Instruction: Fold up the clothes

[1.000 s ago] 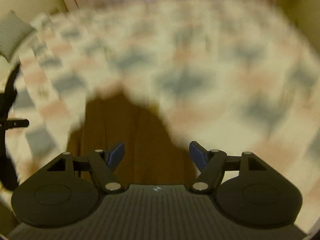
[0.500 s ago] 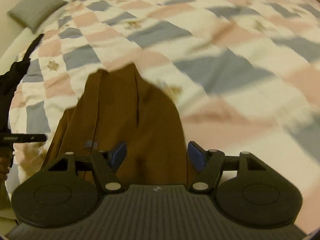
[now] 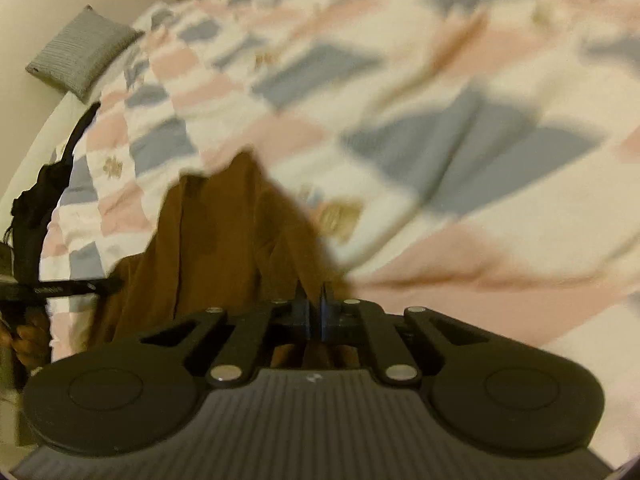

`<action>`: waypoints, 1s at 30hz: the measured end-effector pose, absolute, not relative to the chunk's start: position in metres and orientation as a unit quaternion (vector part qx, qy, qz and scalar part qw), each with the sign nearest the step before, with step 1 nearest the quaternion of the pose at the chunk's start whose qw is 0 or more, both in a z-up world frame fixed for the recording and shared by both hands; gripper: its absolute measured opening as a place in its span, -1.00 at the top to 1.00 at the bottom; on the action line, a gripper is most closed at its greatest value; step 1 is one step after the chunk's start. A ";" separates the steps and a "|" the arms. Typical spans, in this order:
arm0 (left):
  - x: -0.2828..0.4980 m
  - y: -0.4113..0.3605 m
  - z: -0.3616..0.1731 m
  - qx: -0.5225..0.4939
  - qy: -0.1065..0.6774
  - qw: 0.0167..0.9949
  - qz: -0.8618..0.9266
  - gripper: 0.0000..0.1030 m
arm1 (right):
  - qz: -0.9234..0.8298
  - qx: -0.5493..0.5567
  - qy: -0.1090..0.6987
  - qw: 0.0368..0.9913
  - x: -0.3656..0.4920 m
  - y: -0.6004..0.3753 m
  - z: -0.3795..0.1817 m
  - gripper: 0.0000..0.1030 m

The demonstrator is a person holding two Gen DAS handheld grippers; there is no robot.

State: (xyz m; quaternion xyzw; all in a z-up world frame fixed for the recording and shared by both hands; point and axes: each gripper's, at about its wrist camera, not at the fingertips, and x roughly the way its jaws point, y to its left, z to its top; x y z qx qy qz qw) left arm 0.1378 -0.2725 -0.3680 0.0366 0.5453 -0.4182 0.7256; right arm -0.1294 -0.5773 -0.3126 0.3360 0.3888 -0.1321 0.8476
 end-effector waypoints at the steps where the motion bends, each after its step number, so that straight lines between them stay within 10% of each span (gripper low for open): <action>1: 0.140 -0.277 -0.355 0.064 0.527 0.734 -0.423 1.00 | -0.138 0.331 0.380 0.853 -0.137 -0.582 -0.300 0.91; 10: 0.187 -0.390 -0.255 0.279 0.361 0.738 -0.497 0.92 | -0.212 0.245 0.340 0.883 -0.165 -0.680 -0.223 1.00; 13: 0.196 -0.441 -0.265 0.335 0.327 0.720 -0.513 0.61 | -0.254 0.276 0.359 0.854 -0.167 -0.728 -0.238 0.84; 15: 0.200 -0.465 -0.294 0.370 0.344 0.712 -0.487 0.47 | -0.262 0.289 0.370 0.843 -0.171 -0.724 -0.245 0.75; 19: 0.183 -0.450 -0.310 0.357 0.373 0.724 -0.457 0.38 | -0.229 0.284 0.373 0.853 -0.204 -0.651 -0.241 -0.26; 30: 0.048 -0.250 -0.301 0.166 0.612 0.654 -0.413 -0.28 | -0.163 0.523 0.458 0.700 -0.311 -0.455 -0.310 -0.29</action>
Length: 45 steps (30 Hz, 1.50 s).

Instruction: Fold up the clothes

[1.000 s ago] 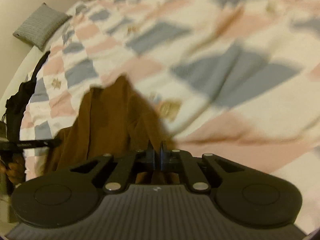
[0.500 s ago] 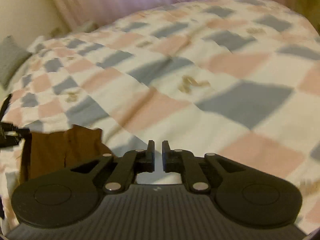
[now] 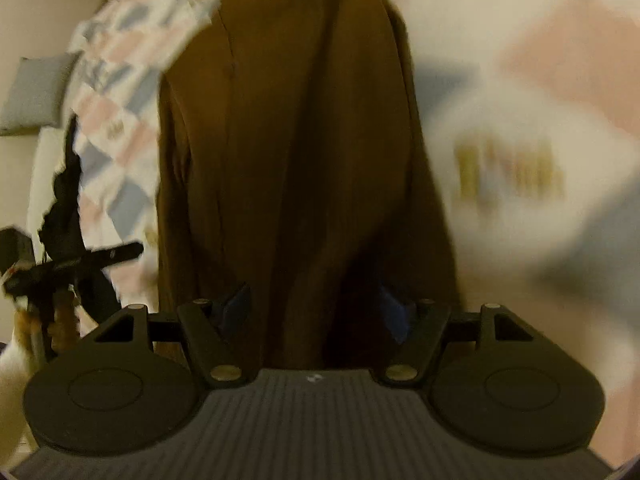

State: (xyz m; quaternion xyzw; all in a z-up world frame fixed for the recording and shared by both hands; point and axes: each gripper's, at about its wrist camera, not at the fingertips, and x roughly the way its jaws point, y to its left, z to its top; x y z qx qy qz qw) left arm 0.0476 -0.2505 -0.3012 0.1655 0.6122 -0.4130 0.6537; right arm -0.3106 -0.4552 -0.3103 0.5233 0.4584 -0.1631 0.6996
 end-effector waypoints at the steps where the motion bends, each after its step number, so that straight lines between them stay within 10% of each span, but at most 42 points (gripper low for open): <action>1: 0.032 -0.238 -0.305 0.148 0.632 0.642 -0.408 -0.31 | -0.163 0.524 0.463 0.696 -0.314 -0.446 -0.312 -0.29; 6: -0.022 -0.203 -0.331 0.120 0.670 0.625 -0.382 -0.60 | -0.157 0.498 0.481 0.704 -0.316 -0.418 -0.330 -0.29; 7: -0.029 -0.199 -0.337 0.123 0.671 0.626 -0.378 -0.56 | -0.151 0.490 0.482 0.710 -0.314 -0.414 -0.333 0.10; 8: -0.037 -0.195 -0.344 0.125 0.672 0.627 -0.374 -0.30 | -0.138 0.486 0.484 0.714 -0.311 -0.413 -0.335 0.75; 9: -0.041 -0.194 -0.348 0.121 0.672 0.627 -0.376 -0.03 | -0.124 0.482 0.483 0.720 -0.308 -0.412 -0.334 0.90; 10: -0.042 -0.195 -0.350 0.111 0.672 0.624 -0.383 0.91 | -0.110 0.481 0.468 0.733 -0.307 -0.413 -0.326 0.92; 11: -0.042 -0.195 -0.347 0.102 0.668 0.624 -0.393 0.99 | -0.096 0.478 0.455 0.745 -0.306 -0.415 -0.317 0.92; 23: 0.147 -0.118 -0.184 0.103 0.437 0.845 -0.291 0.97 | -0.386 0.490 0.074 0.778 -0.452 -0.574 -0.180 0.92; 34: 0.272 -0.164 -0.311 0.253 0.425 0.852 -0.171 0.91 | -0.564 0.476 0.042 0.673 -0.488 -0.675 -0.292 0.92; 36: 0.283 -0.171 -0.315 0.271 0.409 0.856 -0.162 0.78 | -0.542 0.491 0.096 0.675 -0.474 -0.688 -0.293 0.69; 38: 0.289 -0.164 -0.316 0.280 0.414 0.853 -0.151 0.33 | -0.533 0.524 0.174 0.642 -0.464 -0.695 -0.301 -0.56; 45: 0.238 -0.083 -0.322 0.278 0.495 0.818 -0.088 -0.21 | -0.575 0.484 0.261 0.605 -0.491 -0.605 -0.290 -0.73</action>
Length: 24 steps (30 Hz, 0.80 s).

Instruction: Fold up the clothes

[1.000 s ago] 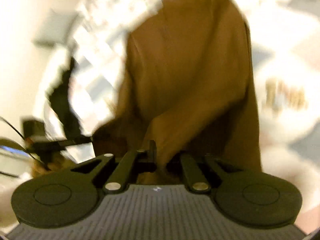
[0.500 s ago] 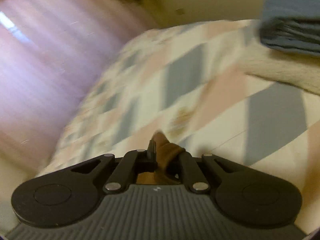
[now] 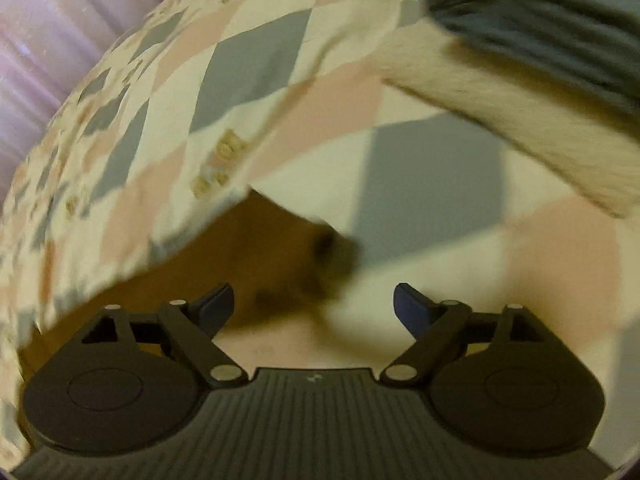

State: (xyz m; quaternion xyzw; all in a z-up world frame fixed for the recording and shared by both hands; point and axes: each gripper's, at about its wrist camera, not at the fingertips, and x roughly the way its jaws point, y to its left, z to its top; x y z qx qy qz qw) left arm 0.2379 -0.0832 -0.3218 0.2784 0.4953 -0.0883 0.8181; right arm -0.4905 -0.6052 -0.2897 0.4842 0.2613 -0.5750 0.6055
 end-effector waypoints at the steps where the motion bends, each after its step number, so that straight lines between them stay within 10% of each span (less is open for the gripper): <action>1: 0.223 -0.070 -0.324 0.270 0.512 0.812 -0.076 -0.27 | -0.566 0.484 0.271 0.609 -0.493 -0.586 -0.288 -0.75; 6: 0.131 -0.036 -0.333 0.192 0.611 0.762 -0.100 0.14 | -0.393 0.594 0.287 0.640 -0.484 -0.499 -0.307 -0.55; 20: 0.002 -0.091 -0.377 0.055 0.666 0.679 -0.304 -0.31 | -0.243 0.621 0.311 0.677 -0.434 -0.437 -0.356 -0.28; 21: 0.002 -0.091 -0.376 0.051 0.667 0.676 -0.309 -0.26 | -0.237 0.619 0.309 0.682 -0.433 -0.433 -0.355 -0.13; 22: 0.001 -0.092 -0.376 0.045 0.669 0.671 -0.316 0.14 | -0.226 0.621 0.311 0.683 -0.429 -0.431 -0.356 0.46; 23: 0.001 -0.093 -0.375 0.041 0.672 0.664 -0.324 0.98 | -0.216 0.624 0.314 0.682 -0.426 -0.430 -0.357 0.84; 24: 0.001 -0.095 -0.372 0.039 0.676 0.656 -0.334 0.96 | -0.211 0.626 0.320 0.679 -0.423 -0.428 -0.355 0.85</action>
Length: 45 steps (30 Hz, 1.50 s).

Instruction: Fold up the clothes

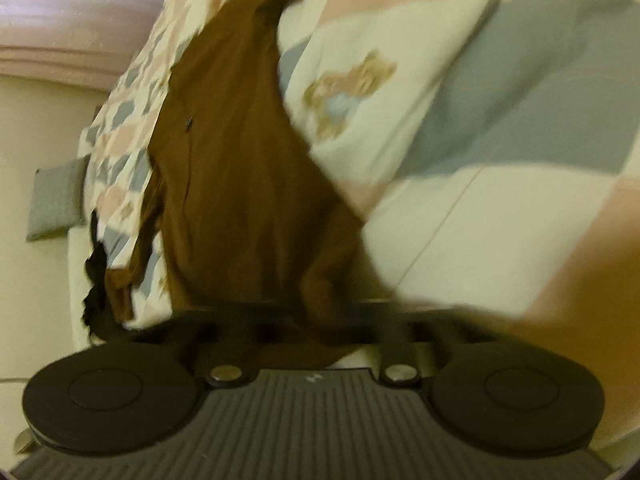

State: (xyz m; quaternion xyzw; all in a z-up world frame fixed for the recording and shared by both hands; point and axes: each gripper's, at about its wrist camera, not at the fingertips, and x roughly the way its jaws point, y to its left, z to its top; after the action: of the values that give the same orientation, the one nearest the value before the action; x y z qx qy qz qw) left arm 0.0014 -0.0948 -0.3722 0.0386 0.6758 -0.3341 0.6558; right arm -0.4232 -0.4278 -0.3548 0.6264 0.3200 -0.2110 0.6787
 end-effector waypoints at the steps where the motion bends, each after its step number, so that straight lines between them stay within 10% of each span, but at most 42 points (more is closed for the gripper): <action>1: 0.001 -0.096 -0.367 0.039 0.675 0.651 -0.345 1.00 | -0.210 0.625 0.325 0.679 -0.422 -0.426 -0.348 0.85; 10: 0.025 -0.071 -0.278 0.063 0.636 0.663 -0.390 0.99 | -0.231 0.679 0.314 0.621 -0.451 -0.418 -0.307 0.86; 18: 0.010 -0.083 -0.364 0.159 0.657 0.653 -0.342 0.87 | -0.292 0.626 0.403 0.601 -0.436 -0.400 -0.372 0.92; 21: 0.003 -0.095 -0.362 0.209 0.647 0.647 -0.345 0.77 | -0.297 0.599 0.440 0.600 -0.430 -0.401 -0.359 0.48; 23: 0.000 -0.099 -0.351 0.247 0.644 0.633 -0.351 0.61 | -0.334 0.559 0.468 0.598 -0.431 -0.401 -0.340 -0.43; 30: 0.013 -0.109 -0.292 0.332 0.636 0.590 -0.370 0.71 | -0.468 0.559 0.306 0.613 -0.490 -0.435 -0.280 -0.20; 33: 0.014 -0.169 -0.267 0.330 0.583 0.604 -0.431 0.70 | -0.476 0.555 0.224 0.645 -0.506 -0.477 -0.275 0.28; 40: -0.038 -0.341 -0.267 0.275 0.514 0.620 -0.525 0.56 | -0.410 0.174 0.438 0.781 -0.465 -0.572 -0.289 0.31; 45: -0.099 -0.411 -0.291 0.265 0.530 0.590 -0.548 0.54 | -0.361 0.243 0.387 0.813 -0.492 -0.640 -0.327 0.21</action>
State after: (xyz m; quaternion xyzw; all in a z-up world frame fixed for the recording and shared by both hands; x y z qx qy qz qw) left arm -0.0994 -0.4111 -0.2913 0.2654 0.5301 -0.5483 0.5898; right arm -0.4916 -0.6400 -0.3273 0.2428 0.3868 -0.3610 0.8131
